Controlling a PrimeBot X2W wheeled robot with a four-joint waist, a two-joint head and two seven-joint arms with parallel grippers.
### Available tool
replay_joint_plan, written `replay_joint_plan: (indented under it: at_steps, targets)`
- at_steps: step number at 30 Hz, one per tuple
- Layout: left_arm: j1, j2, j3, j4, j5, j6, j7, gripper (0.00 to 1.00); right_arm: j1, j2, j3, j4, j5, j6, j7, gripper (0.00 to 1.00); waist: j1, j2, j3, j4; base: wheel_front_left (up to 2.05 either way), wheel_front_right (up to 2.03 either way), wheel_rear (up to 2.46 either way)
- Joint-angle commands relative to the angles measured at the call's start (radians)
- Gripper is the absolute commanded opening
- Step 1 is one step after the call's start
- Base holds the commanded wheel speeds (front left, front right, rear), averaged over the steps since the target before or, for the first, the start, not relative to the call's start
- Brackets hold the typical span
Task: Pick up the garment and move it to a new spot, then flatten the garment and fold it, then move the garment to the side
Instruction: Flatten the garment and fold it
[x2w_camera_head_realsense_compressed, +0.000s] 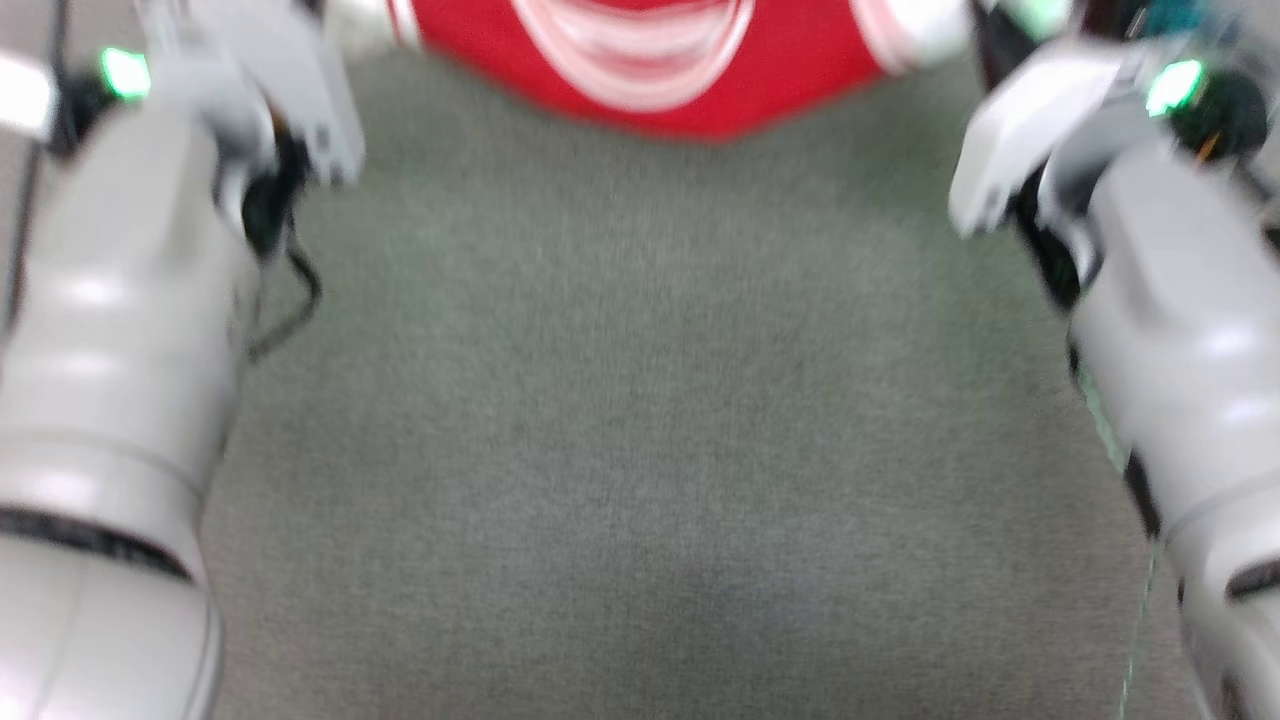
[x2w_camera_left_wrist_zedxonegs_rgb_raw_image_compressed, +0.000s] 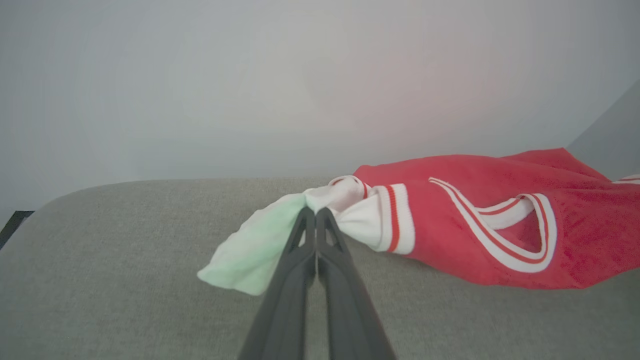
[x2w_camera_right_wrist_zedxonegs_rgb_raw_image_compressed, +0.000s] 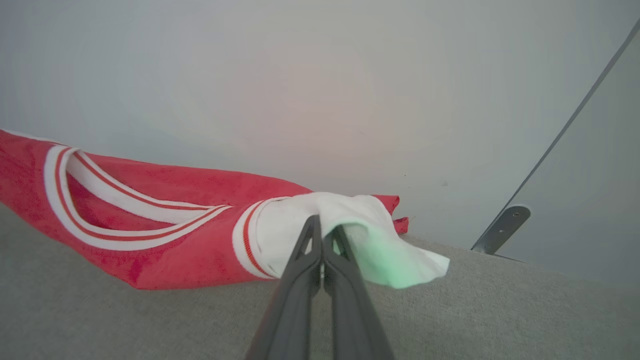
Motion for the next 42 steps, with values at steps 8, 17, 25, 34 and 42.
replay_joint_plan:
  at_steps: [8,17,25,34,42]
  targets:
    - [0.273,0.036,-0.010,-0.044,-0.037,-0.012,-0.051,0.00,0.374,-0.180,0.205,-0.331,0.338,-0.001,0.221,0.00,0.0000,0.0000,-0.224,-0.023,0.00,0.00,0.00]
    - [0.571,0.084,-0.007,-0.227,-0.082,0.010,-0.062,0.00,0.787,-0.451,0.172,-0.816,0.548,-0.002,0.452,0.00,0.0000,0.0000,-0.253,-0.017,0.00,0.00,0.00]
    - [0.870,0.135,-0.002,-0.603,-0.116,0.165,-0.004,0.00,1.055,-0.475,0.039,-1.101,0.533,-0.001,0.583,0.00,0.0000,0.0000,-0.224,-0.017,0.00,0.00,0.00]
    - [1.158,0.220,-0.004,-1.088,-0.150,0.388,0.120,0.00,1.198,-0.471,-0.046,-1.236,0.467,-0.001,0.704,0.00,0.0000,0.0000,-0.181,-0.025,0.00,0.00,0.00]
    - [1.251,0.279,-0.021,-1.296,-0.168,0.482,0.224,0.00,1.242,-0.503,-0.095,-1.265,0.421,-0.001,0.785,0.00,0.0000,0.0000,-0.157,-0.027,0.00,0.00,0.00]
